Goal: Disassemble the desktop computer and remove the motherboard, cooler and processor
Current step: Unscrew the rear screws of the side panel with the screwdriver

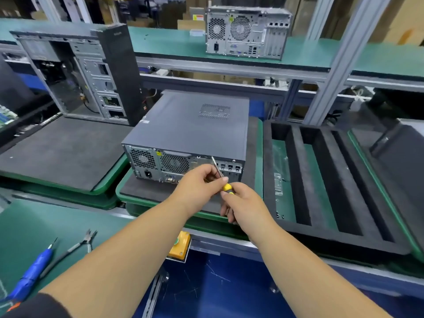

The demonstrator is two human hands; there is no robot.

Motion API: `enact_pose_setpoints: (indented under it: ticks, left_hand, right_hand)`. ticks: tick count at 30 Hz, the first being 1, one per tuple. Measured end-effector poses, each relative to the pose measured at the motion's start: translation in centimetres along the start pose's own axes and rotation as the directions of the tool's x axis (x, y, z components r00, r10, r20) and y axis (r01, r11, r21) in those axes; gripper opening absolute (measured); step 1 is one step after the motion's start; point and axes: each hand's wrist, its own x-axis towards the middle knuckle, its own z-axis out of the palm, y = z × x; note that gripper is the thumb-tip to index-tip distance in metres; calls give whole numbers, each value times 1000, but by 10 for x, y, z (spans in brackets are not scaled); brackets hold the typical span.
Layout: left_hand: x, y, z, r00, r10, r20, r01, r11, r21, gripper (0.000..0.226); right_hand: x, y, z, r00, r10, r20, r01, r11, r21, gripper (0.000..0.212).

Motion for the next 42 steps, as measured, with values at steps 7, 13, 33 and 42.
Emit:
enact_pose_setpoints:
  ticks: [7,13,33,42]
  left_hand:
    - [26,4,-1,992,117,35,-122,956,267,5]
    - [56,-5,-6,931,357,76,-339,769,541,29]
    - [109,-16,2,876,343,340,-483,604,634,51]
    - [110,-14,3,885,317,341,-465,617,635,48]
  right_hand:
    - [8,-3,1,981,71,-181,-62,997,55,15]
    - [14,-2,5,934,209,-289,-161,970,182,22]
    - [16,3,15,890,282,-358,-211,951,225,21]
    - [26,-2,16,847,396,-354,-310,910,276,20]
